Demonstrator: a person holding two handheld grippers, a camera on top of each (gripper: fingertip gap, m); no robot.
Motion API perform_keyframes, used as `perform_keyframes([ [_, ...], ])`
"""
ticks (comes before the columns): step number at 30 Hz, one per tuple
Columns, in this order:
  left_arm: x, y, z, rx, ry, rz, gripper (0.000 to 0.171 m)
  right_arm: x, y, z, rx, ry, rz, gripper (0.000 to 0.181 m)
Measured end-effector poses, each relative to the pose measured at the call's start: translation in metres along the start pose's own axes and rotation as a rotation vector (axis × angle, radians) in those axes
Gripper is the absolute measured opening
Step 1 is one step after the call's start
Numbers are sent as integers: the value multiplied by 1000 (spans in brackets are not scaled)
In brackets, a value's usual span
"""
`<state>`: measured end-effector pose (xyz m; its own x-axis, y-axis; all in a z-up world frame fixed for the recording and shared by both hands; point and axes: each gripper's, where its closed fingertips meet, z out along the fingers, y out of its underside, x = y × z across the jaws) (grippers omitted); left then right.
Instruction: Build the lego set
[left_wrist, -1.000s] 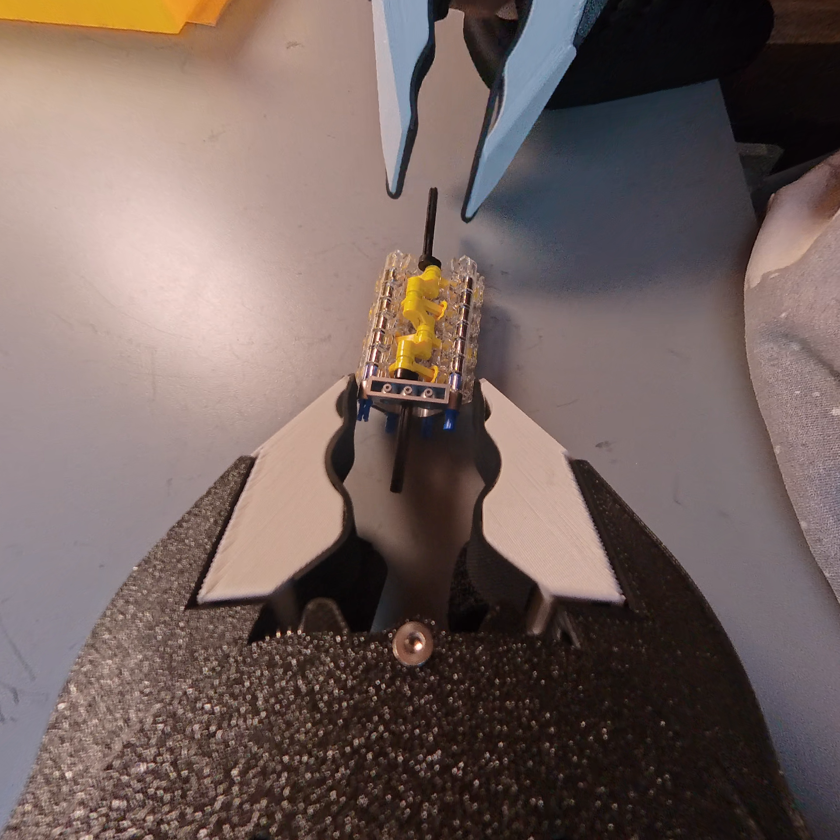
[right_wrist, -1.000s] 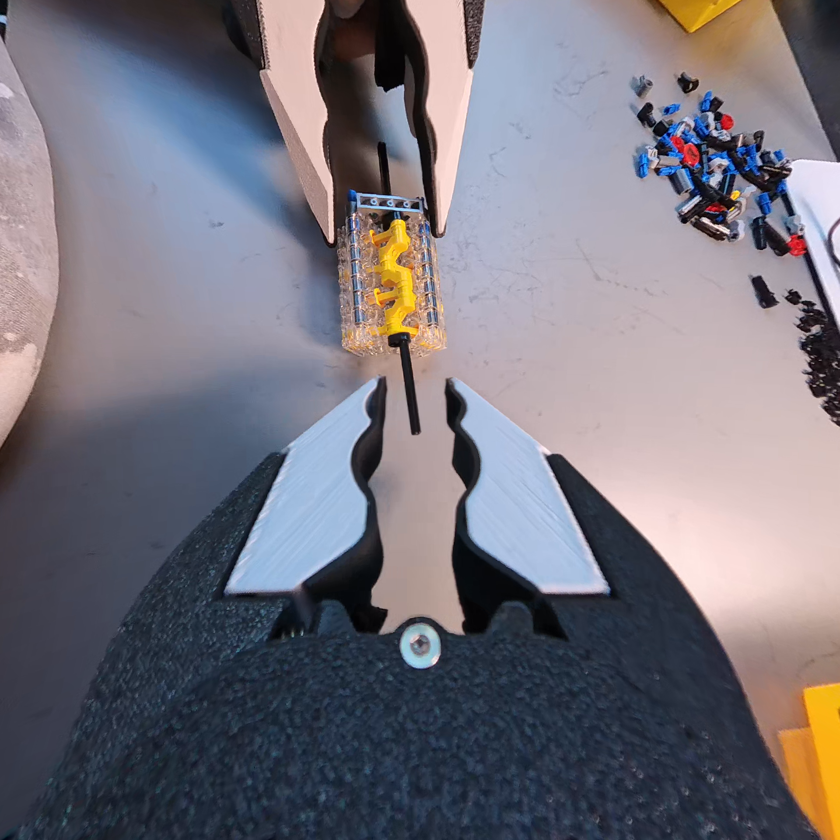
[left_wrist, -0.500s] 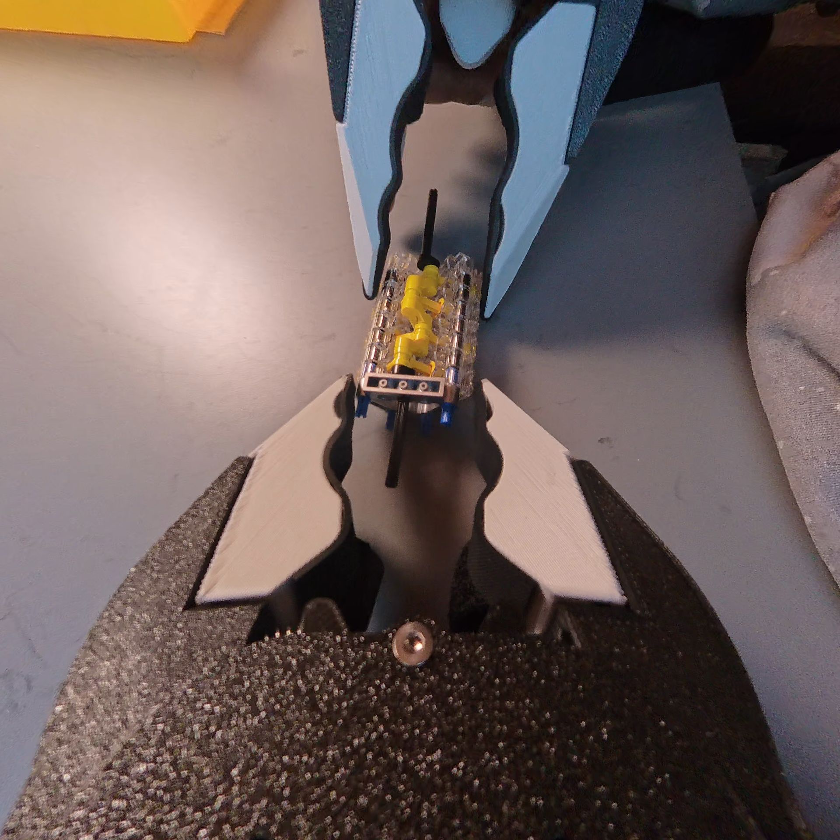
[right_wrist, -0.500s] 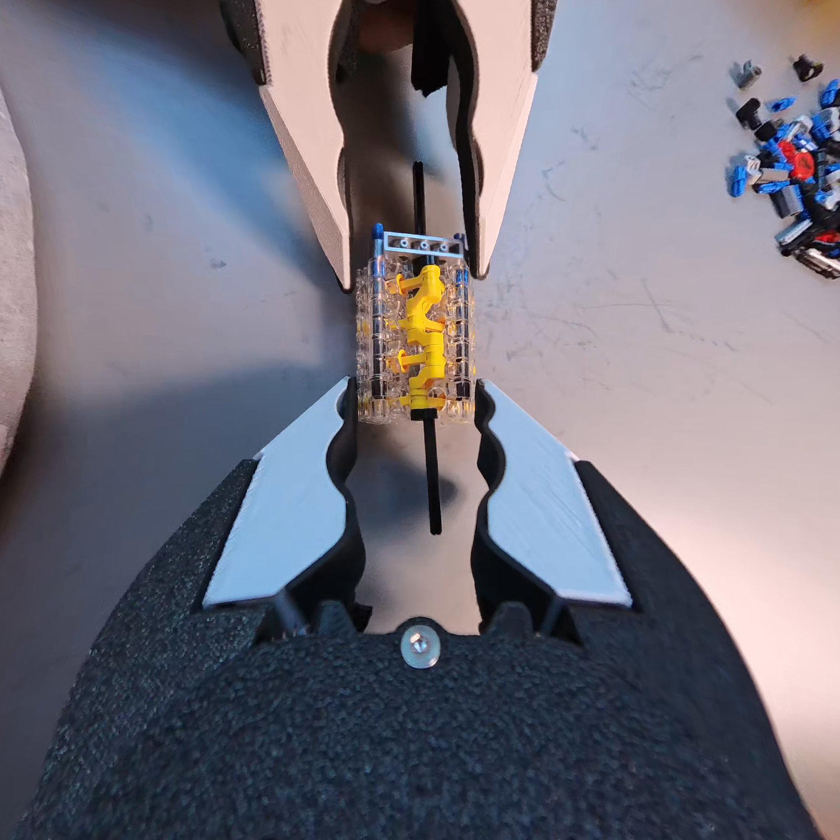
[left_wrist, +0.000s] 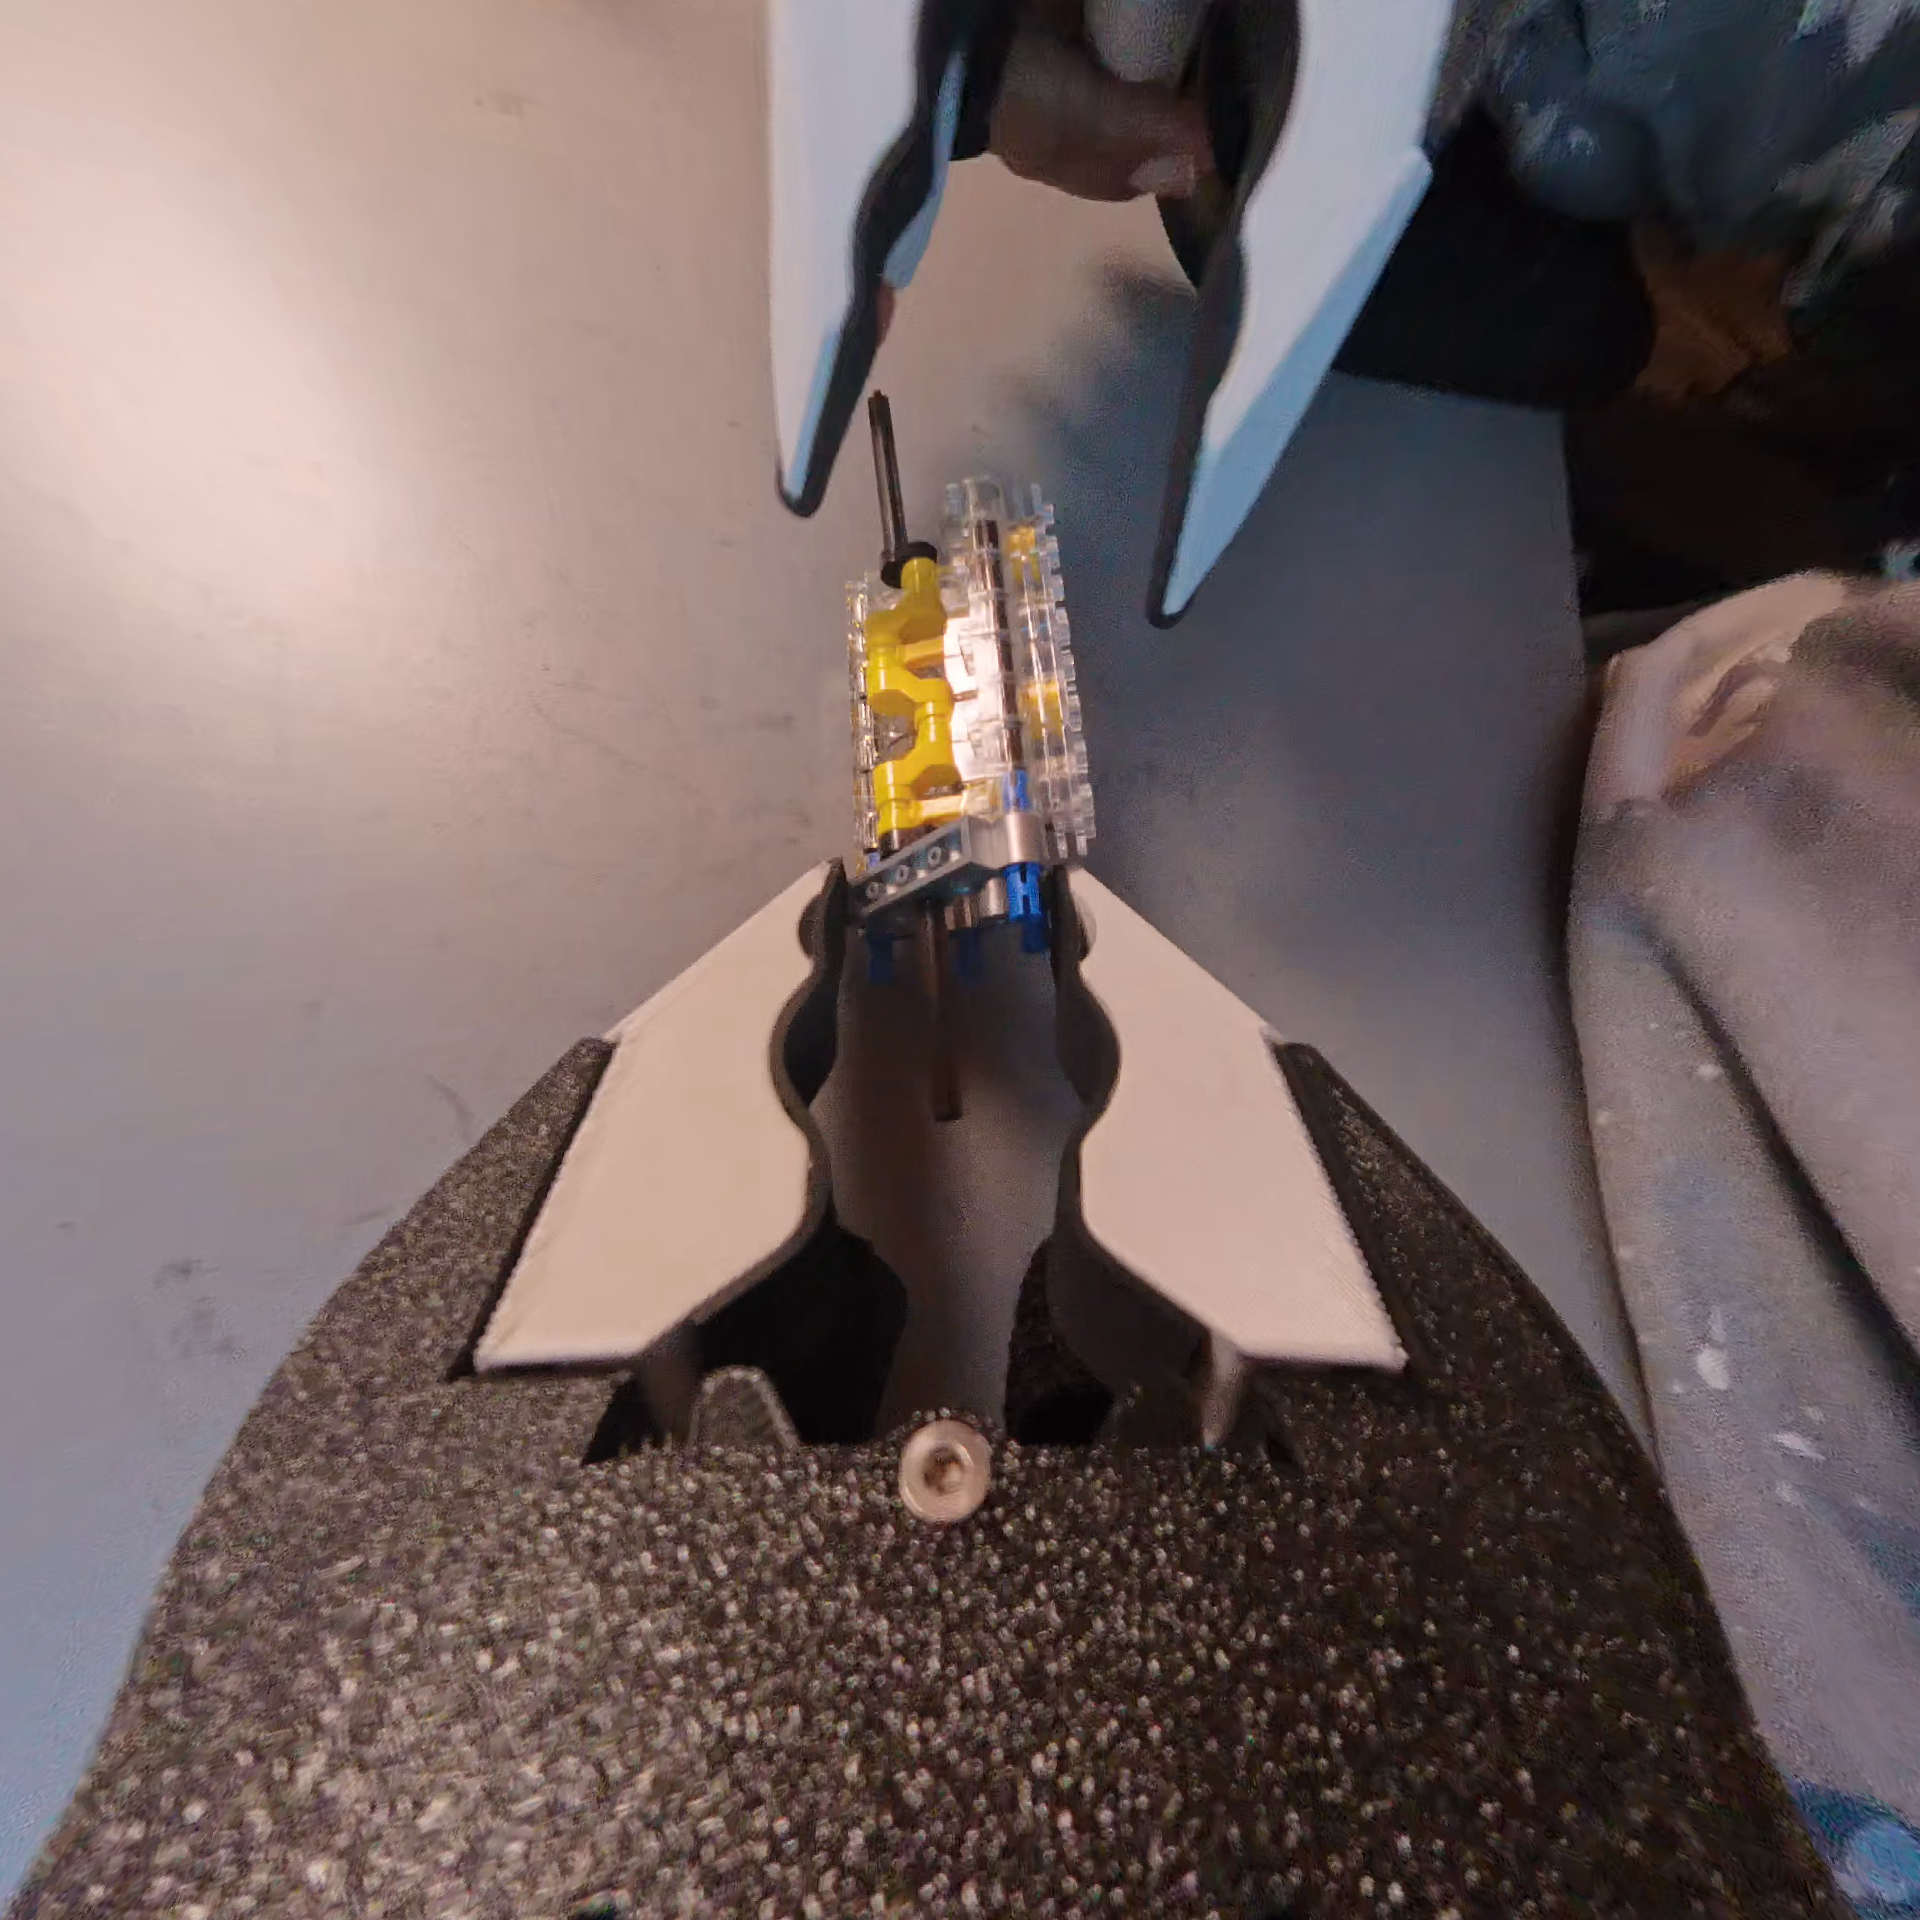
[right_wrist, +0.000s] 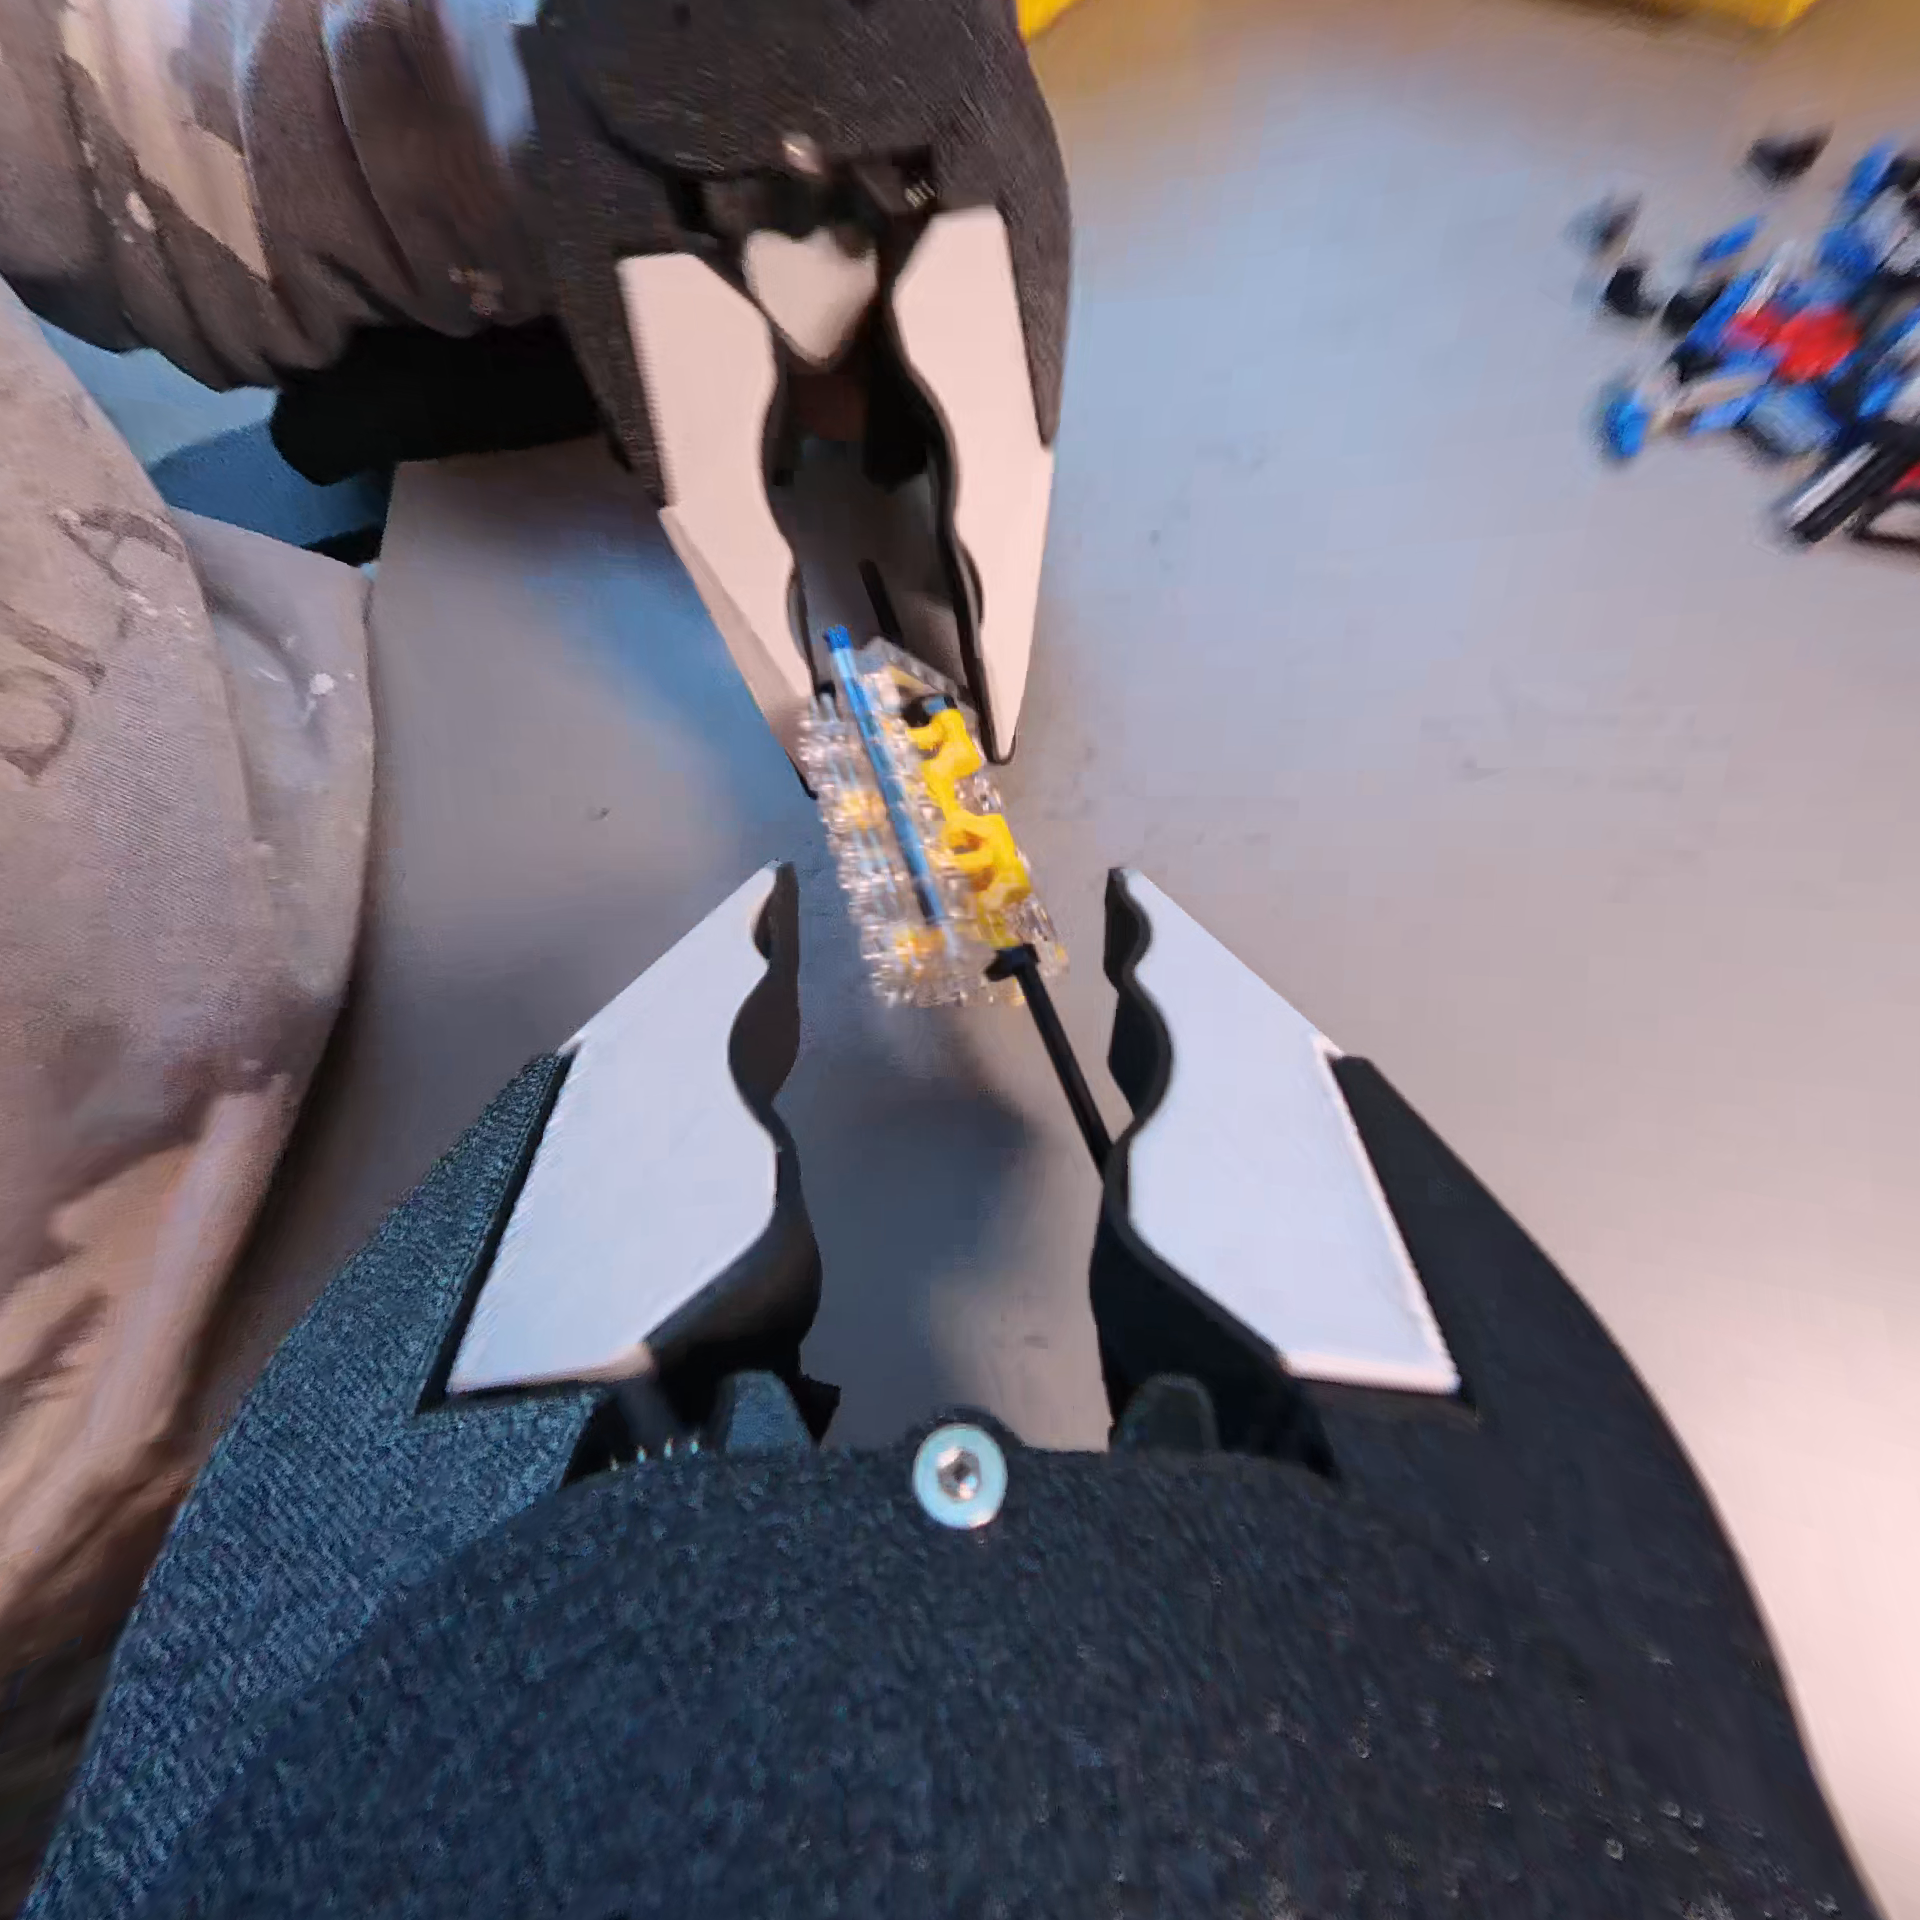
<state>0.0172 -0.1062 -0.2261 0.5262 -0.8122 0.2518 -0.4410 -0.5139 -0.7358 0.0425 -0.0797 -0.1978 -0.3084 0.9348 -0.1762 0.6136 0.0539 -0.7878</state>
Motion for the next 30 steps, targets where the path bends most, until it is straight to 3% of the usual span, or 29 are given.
perform_keyframes([
  [4,-3,-6,-3,7,137,-202,38,0,2,-5,-50,197,-339,53],
  [6,-1,-11,-4,15,224,-293,38,5,6,-1,-98,294,-459,43],
  [8,7,-13,-5,0,334,-366,38,5,6,4,-109,299,-489,23],
  [9,7,-13,-5,-8,359,-389,38,4,6,7,-114,267,-452,23],
  [10,3,-15,-5,1,351,-391,39,5,6,7,-123,228,-384,23],
  [12,-8,-18,-9,26,269,-331,58,3,12,6,-177,77,-176,23],
  [16,-25,-24,-21,83,71,-137,59,13,16,9,-235,-118,110,24],
  [18,-26,-23,-20,91,2,-53,59,28,10,13,-214,-106,155,26],
  [20,-29,-17,-16,75,-65,-1,59,36,2,13,-170,-112,172,42],
  [25,-31,-8,-15,45,-146,88,58,48,-24,-15,37,-19,79,52],
  [30,-45,1,-23,3,-215,113,50,41,15,-31,-104,165,-57,59],
])
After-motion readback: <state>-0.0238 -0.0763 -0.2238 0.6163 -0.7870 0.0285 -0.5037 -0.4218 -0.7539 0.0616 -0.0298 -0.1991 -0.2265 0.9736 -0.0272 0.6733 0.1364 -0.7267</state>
